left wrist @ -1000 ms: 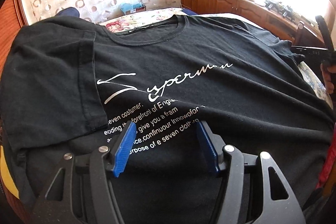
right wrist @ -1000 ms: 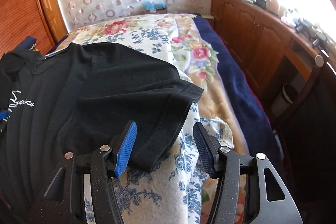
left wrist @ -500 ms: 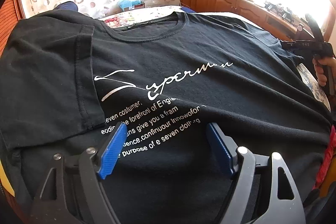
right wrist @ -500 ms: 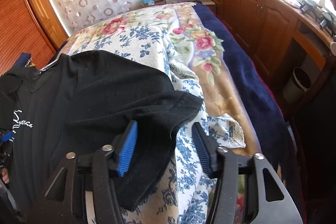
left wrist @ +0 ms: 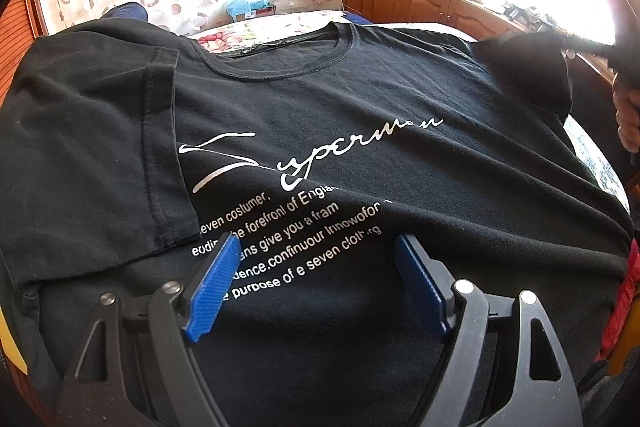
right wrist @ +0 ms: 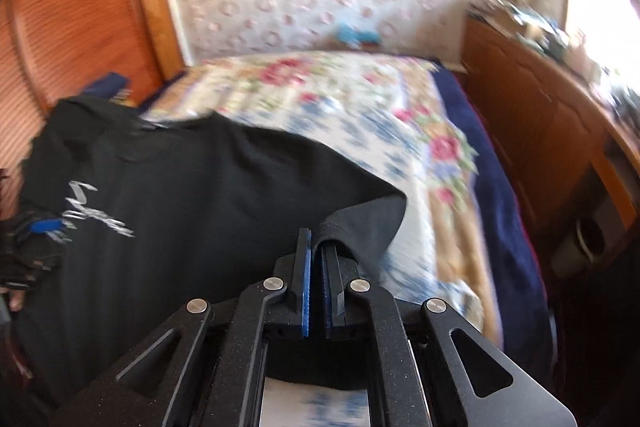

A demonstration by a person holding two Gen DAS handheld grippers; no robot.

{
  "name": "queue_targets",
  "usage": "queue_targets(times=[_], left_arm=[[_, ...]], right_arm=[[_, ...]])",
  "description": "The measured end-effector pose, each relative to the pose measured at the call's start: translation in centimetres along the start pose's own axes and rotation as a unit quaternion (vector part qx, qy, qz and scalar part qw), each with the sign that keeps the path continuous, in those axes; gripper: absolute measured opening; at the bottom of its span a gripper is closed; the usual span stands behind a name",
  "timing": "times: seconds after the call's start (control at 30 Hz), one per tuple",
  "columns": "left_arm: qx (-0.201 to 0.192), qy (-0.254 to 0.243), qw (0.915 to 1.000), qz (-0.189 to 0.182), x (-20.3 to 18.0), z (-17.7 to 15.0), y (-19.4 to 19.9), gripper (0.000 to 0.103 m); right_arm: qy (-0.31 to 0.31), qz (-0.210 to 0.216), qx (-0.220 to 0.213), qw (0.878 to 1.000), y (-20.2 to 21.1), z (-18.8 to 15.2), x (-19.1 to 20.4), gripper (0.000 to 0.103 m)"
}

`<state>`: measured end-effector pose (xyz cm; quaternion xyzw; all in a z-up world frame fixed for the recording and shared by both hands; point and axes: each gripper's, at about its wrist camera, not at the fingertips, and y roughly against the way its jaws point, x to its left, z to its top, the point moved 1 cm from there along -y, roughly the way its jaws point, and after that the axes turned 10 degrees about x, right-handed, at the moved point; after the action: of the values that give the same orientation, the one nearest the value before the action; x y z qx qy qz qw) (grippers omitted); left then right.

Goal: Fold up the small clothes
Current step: 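Grasp the other side edge and sleeve with the right tool, fold toward the print, then open the right tool and release the folded sleeve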

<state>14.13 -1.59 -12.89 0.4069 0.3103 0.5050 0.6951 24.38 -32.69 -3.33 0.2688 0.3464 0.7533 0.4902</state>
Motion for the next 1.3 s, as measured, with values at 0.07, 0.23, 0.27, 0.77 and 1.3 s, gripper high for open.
queue_targets(times=[0.07, 0.23, 0.27, 0.77, 1.3], left_arm=[[0.0, 0.0, 1.0, -0.001, 0.0, 0.0, 0.0, 0.081], [0.005, 0.001, 1.0, -0.002, 0.1, -0.1, -0.1, 0.088], [0.005, 0.001, 1.0, -0.002, 0.1, -0.1, -0.1, 0.089], [-0.008, -0.002, 0.9998, 0.017, 0.0, -0.3, 0.7, 0.089], [-0.085, 0.012, 0.9963, 0.004, -0.1, -1.2, 7.5, 0.089]], right_arm=[[0.025, 0.015, -0.012, 1.0, 0.4, 1.0, 2.4, 0.002], [0.083, 0.055, -0.016, 0.995, -0.2, 3.2, 9.6, 0.002], [0.095, 0.065, -0.01, 0.993, -0.8, 3.3, 10.7, 0.002], [0.059, 0.029, 0.021, 0.998, -2.8, 0.7, 7.6, 0.039], [0.033, 0.06, 0.1, 0.993, -9.7, -0.2, 9.8, 0.017]])
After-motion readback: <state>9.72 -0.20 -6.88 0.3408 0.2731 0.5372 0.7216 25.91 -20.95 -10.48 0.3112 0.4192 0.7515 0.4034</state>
